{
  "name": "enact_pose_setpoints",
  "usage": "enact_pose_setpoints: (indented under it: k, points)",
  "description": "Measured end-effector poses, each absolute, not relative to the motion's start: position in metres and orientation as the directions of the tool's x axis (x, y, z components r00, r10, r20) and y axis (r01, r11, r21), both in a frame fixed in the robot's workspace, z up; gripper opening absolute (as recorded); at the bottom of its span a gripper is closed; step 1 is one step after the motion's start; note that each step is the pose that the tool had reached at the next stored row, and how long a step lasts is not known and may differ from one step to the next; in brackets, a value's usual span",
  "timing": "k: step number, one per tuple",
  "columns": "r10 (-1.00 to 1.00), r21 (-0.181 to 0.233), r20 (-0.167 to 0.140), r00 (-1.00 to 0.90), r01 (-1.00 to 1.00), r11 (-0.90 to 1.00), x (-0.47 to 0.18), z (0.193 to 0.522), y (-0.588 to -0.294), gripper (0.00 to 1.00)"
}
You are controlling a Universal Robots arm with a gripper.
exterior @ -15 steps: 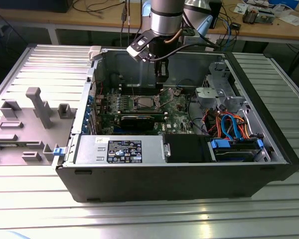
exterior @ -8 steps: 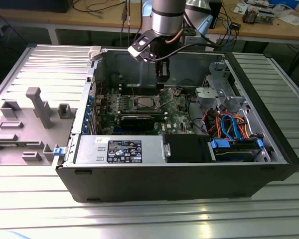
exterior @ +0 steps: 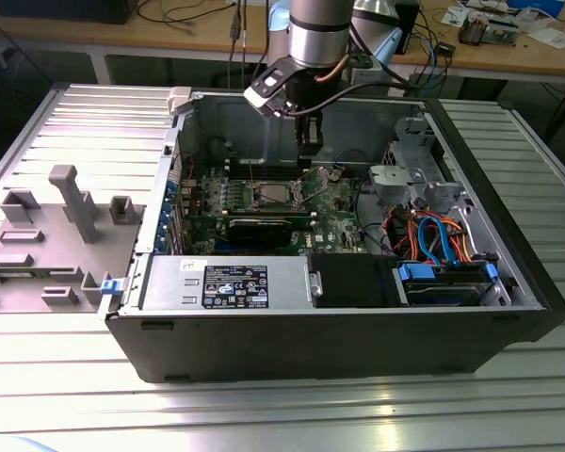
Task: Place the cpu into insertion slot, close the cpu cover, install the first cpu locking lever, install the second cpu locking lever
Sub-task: 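Close the cpu cover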
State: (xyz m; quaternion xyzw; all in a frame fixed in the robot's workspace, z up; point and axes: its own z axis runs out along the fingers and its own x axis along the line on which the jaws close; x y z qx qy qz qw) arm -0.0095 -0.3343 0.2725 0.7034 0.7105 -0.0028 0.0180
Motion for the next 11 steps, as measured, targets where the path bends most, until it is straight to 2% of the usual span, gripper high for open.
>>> enact_pose_setpoints:
  k: [11]
  points:
    - [1.000,0.021,-0.030,-0.010,1.000,0.010,-0.0058,0.2725,-0.3342,0.11]
